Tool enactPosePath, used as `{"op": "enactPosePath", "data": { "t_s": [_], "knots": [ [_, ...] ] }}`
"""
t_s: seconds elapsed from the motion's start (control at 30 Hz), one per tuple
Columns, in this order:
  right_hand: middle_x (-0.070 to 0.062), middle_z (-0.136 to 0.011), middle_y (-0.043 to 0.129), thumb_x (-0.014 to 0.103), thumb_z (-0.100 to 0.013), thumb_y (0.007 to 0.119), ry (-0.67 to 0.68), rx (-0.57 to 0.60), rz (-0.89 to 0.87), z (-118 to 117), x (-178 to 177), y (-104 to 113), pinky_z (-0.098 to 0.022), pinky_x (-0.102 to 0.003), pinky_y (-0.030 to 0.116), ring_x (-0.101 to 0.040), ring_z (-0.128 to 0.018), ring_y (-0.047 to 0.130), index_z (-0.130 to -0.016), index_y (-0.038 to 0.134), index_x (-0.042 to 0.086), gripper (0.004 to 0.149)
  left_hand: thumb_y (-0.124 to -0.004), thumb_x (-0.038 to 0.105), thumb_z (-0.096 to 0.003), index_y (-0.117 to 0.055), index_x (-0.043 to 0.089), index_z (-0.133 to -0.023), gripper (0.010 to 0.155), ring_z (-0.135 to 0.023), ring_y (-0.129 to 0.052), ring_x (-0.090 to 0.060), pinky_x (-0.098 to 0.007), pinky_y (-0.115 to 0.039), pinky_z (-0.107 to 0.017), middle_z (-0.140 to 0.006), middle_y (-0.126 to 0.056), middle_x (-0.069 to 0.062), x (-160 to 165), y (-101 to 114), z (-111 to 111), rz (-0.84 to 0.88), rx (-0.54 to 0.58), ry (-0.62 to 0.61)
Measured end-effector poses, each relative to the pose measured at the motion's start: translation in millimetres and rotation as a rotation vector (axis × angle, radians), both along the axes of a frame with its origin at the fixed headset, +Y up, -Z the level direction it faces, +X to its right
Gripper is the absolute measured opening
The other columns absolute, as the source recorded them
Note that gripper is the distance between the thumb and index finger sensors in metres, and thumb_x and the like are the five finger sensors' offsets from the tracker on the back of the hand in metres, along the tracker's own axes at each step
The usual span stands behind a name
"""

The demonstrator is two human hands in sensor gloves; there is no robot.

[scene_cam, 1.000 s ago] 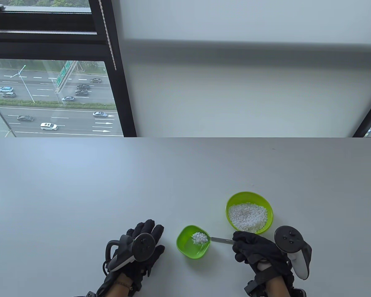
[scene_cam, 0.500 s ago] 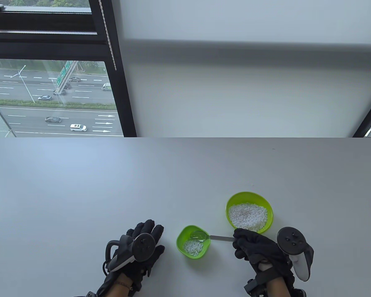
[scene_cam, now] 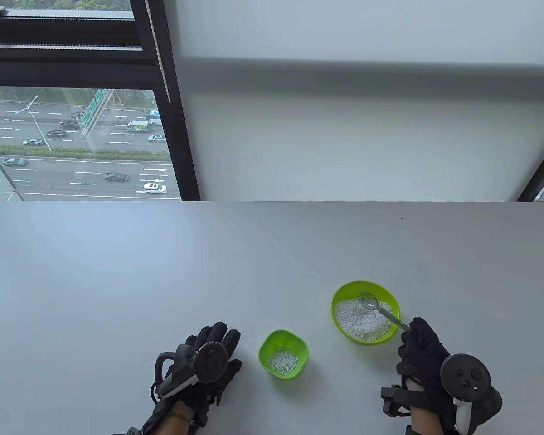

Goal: Scoop rice into small dish

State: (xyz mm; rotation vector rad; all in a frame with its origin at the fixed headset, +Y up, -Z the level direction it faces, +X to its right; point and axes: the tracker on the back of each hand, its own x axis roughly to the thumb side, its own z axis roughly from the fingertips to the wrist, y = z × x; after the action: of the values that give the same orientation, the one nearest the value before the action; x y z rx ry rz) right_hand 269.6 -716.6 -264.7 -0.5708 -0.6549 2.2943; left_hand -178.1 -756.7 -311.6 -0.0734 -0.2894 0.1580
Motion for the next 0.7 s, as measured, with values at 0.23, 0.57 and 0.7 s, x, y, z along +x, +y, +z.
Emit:
{"op": "enactPosePath", "data": {
  "t_s": [0.23,0.57,0.7],
  "knots": [
    [-0.012,-0.065,0.103,0.029,-0.048,0.084,-0.014,-0.054,0.144,-2.7,-7.7,0.6,-0.034,-0.039,0.09,-0.017,-0.038,0.108,-0.086,0.089,0.016,0.041,-0.071,0.059,-0.047,-0.061,0.032,-0.11,0.07,-0.107,-0.067,-0.04,-0.06,-0.057,-0.074,-0.122,-0.056,-0.008,-0.4,-0.2,0.1,0.004,-0.003,0.002],
    [-0.008,-0.057,0.106,0.033,-0.047,0.084,0.104,-0.143,0.003,-10.7,-10.3,-10.2,-0.03,-0.036,0.091,-0.012,-0.03,0.107,-0.083,0.092,0.016,0.041,-0.071,0.059,-0.047,-0.061,0.032,-0.11,0.07,-0.107,-0.067,-0.04,-0.06,-0.057,-0.074,-0.122,-0.056,-0.008,-0.4,-0.3,0.2,0.003,-0.007,0.001],
    [-0.006,-0.059,0.105,0.035,-0.048,0.082,0.139,-0.187,-0.138,-16.0,-8.1,-23.6,-0.032,-0.034,0.091,-0.011,-0.032,0.107,-0.085,0.089,0.016,0.042,-0.07,0.059,-0.047,-0.061,0.032,-0.11,0.07,-0.107,-0.067,-0.04,-0.06,-0.057,-0.074,-0.122,-0.056,-0.009,-0.3,-0.3,0.3,0.001,-0.008,0.001]
  ]
}}
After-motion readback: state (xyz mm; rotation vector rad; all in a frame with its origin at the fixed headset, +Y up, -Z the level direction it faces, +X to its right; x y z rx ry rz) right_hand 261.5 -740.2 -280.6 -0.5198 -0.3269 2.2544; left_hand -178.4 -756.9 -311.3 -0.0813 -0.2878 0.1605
